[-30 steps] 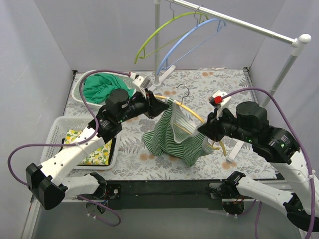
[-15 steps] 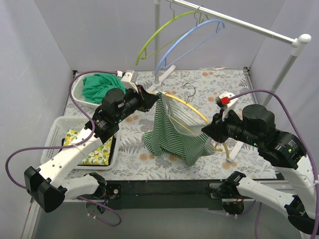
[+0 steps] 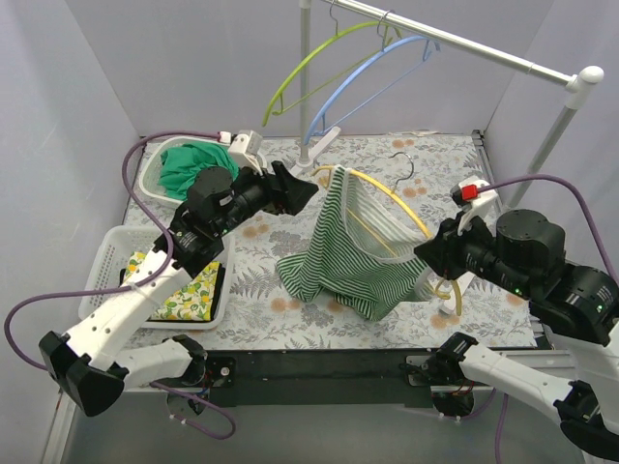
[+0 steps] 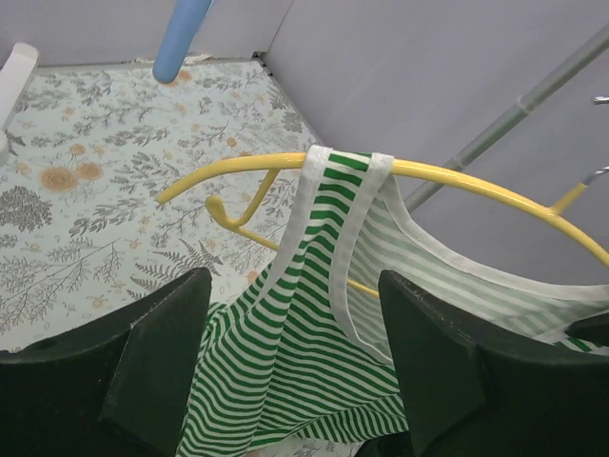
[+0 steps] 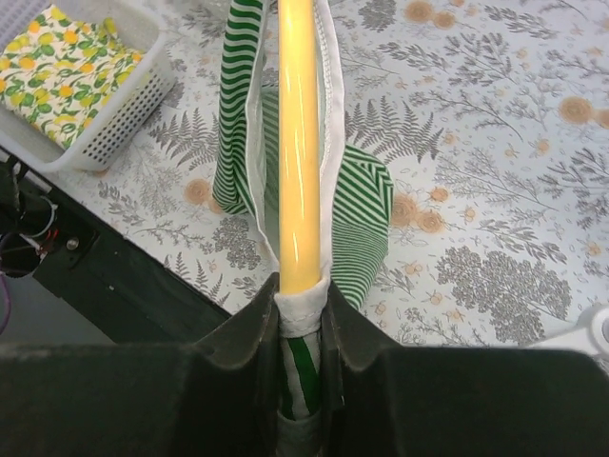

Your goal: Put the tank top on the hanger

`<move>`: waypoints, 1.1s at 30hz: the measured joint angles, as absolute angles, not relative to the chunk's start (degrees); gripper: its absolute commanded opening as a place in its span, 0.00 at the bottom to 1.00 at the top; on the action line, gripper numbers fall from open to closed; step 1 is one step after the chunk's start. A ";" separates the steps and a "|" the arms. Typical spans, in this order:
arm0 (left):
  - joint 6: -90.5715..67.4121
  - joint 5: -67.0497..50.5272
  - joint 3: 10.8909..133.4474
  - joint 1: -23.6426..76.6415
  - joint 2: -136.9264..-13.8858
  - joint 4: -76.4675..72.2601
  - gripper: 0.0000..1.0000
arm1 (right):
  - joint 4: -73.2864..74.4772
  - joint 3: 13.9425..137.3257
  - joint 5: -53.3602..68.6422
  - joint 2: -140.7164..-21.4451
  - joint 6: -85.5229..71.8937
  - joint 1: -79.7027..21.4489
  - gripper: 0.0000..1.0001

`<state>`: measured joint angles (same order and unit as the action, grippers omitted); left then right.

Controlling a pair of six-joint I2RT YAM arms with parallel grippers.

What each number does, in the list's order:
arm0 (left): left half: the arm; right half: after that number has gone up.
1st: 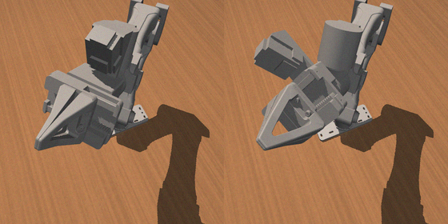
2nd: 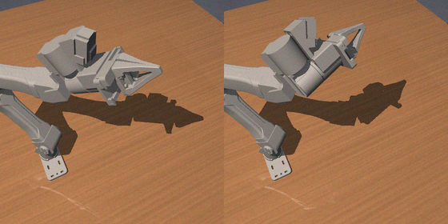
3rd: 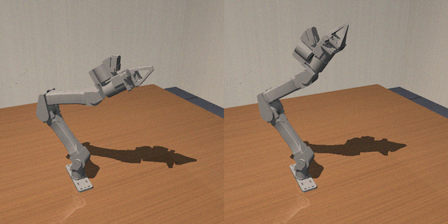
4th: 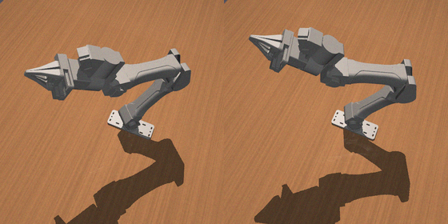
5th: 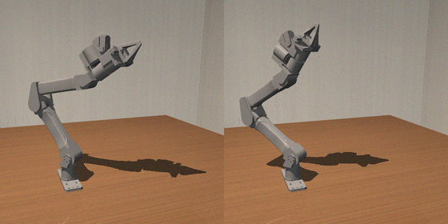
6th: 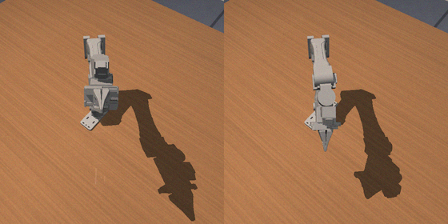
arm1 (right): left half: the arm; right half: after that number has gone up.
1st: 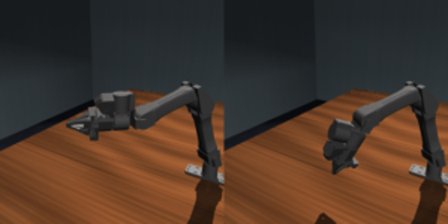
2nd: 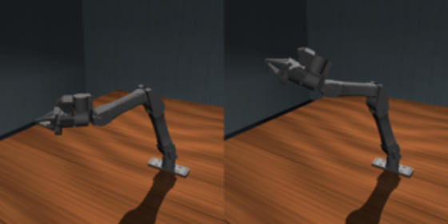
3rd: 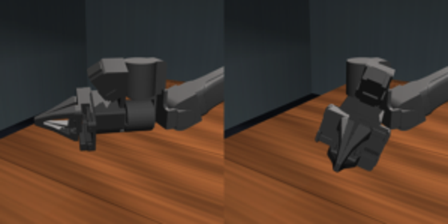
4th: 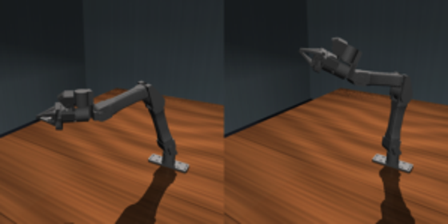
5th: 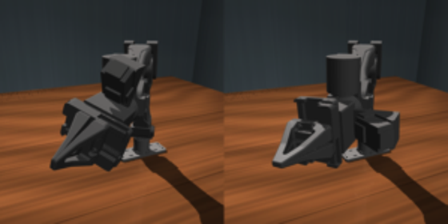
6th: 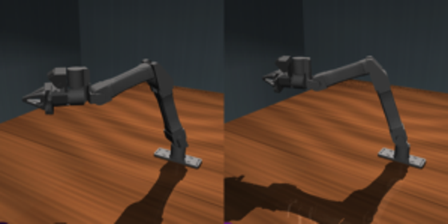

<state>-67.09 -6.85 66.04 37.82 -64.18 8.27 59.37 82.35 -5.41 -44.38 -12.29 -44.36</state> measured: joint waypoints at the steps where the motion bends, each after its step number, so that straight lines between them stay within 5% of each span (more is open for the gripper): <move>1: -66.89 -7.01 66.59 37.82 -63.37 9.10 0.71 | 60.45 83.02 -6.66 -44.29 -12.99 -44.38 0.01; 16: -66.57 -7.88 77.23 37.82 -57.39 16.40 0.69 | 70.48 110.96 -32.40 -53.63 -17.56 -44.36 0.01; 33: -66.50 -9.72 78.06 37.82 -59.24 19.62 0.69 | 61.41 111.35 -41.93 -72.36 -11.73 -43.20 0.01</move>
